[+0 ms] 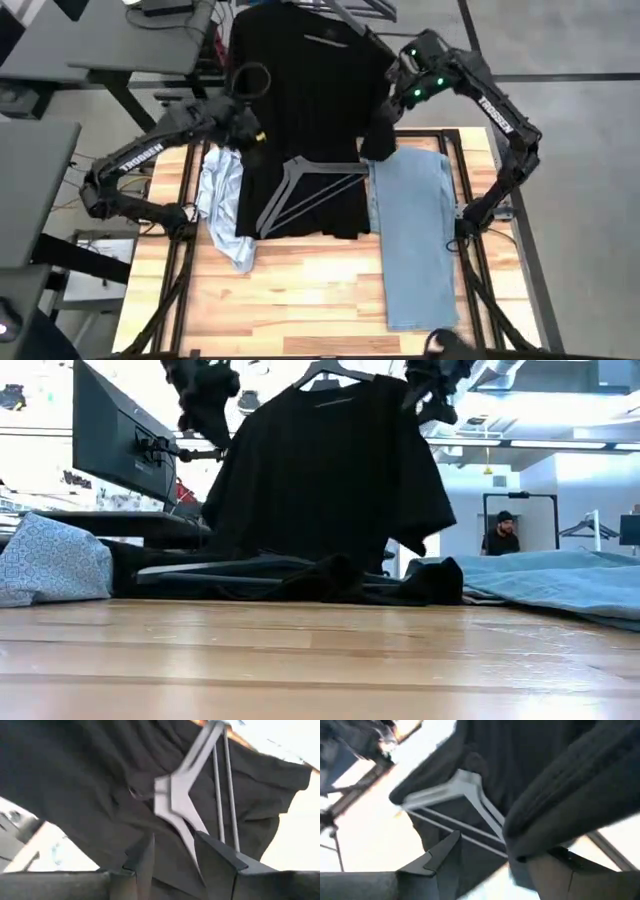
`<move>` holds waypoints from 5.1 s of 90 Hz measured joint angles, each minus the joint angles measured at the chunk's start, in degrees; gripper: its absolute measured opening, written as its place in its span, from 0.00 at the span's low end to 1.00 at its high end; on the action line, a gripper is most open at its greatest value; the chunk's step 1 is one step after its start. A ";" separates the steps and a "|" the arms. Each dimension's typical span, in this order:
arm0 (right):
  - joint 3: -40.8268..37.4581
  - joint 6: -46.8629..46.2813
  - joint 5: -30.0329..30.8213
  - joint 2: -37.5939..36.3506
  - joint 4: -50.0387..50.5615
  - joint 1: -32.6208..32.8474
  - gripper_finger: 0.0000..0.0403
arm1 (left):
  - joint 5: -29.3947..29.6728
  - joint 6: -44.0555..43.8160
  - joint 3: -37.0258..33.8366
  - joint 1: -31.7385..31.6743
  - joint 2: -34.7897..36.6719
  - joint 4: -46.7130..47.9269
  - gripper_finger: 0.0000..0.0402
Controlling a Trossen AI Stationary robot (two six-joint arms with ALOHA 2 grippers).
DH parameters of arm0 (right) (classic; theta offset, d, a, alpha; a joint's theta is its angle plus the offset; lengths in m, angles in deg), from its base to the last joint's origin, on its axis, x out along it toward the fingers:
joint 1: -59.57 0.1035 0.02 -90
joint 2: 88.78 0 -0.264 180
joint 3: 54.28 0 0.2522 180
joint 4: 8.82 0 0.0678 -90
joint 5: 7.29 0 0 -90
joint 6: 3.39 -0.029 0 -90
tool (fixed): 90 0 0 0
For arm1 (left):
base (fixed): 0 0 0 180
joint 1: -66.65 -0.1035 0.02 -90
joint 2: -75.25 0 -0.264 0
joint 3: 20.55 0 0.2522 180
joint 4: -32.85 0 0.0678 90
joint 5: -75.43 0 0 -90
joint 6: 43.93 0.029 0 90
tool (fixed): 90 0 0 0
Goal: Hang clothes
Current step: Hang the black shirt on the rack, then adjust the grey hangers, then adjust black shirt on the rack
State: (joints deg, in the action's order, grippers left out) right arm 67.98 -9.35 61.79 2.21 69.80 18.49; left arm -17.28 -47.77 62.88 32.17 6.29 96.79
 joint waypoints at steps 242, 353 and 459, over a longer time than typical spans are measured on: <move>-23.51 -47.64 19.99 26.52 -44.29 25.48 0.47 | -2.70 7.60 -30.97 -1.48 -7.09 -22.43 0.31; -23.38 -46.64 14.88 22.00 -35.62 46.27 0.47 | -2.76 5.46 -26.04 -8.53 -2.72 -21.45 0.31; -9.50 -6.43 8.29 20.20 -43.09 -9.17 0.47 | -0.58 -9.84 -9.29 0.57 5.61 -18.93 0.31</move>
State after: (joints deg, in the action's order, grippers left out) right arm 58.47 -15.77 70.08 22.41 26.72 9.32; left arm -17.86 -57.61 53.59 32.74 11.90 77.86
